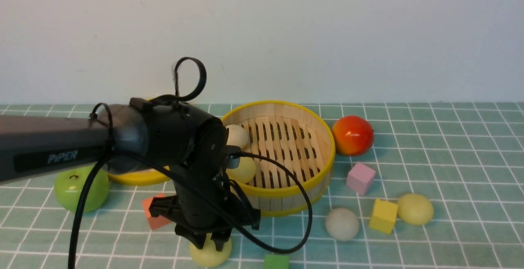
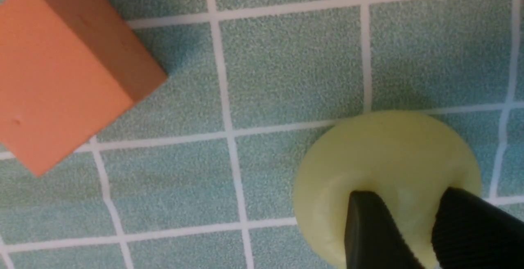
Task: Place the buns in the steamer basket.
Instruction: Use the left arm to grab a steamed stuffed bun, then use the left arm to put the steamed stuffed bun into the steamer
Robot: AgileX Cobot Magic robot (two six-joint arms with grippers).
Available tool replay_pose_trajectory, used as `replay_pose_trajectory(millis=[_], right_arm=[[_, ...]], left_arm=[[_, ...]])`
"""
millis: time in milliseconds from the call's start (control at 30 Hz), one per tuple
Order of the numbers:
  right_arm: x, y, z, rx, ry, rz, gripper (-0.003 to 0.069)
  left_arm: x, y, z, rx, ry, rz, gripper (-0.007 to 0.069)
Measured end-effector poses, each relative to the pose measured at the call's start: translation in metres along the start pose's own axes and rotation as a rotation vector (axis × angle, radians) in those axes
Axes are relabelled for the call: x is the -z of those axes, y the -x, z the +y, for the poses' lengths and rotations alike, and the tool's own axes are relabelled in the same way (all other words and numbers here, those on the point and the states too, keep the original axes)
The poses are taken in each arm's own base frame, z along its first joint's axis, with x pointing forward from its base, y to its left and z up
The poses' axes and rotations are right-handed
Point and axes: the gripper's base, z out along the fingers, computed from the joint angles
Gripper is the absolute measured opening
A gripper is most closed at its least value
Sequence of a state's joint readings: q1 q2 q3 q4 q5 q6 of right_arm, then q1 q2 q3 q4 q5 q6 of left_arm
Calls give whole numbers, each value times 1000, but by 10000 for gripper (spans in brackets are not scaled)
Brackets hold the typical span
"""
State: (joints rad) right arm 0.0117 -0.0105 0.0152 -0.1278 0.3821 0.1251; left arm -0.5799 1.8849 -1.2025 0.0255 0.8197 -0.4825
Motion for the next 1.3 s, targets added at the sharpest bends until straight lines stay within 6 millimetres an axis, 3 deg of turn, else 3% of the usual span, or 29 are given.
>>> replay_pose_trajectory(millis=[200, 367, 433, 567, 667, 700, 933, 1067, 1167, 1300], right_arm=[[0, 0, 0, 0, 0, 0, 238], [0, 0, 0, 0, 0, 0, 238], [0, 0, 0, 0, 0, 0, 238], [0, 0, 0, 0, 0, 0, 238], [0, 0, 0, 0, 0, 0, 238], [0, 0, 0, 0, 0, 0, 238], [0, 0, 0, 0, 0, 0, 238], [0, 0, 0, 0, 0, 0, 238], [0, 0, 0, 0, 0, 0, 238], [0, 0, 0, 0, 0, 0, 238]], left_arm=[[-1, 2, -1, -32, -6, -13, 211], [0, 2, -1, -63, -6, -9, 118], [4, 4, -2, -71, 2, 5, 41], [15, 11, -5, -79, 10, 21, -10], [30, 20, -9, -94, 8, 15, -12], [48, 29, -14, -105, -3, -11, -12], [123, 67, -33, -101, -118, -222, -12], [139, 86, -46, -86, -206, -326, -10], [121, 100, -57, -69, -245, -311, -8], [72, 112, -67, -50, -247, -226, -3]])
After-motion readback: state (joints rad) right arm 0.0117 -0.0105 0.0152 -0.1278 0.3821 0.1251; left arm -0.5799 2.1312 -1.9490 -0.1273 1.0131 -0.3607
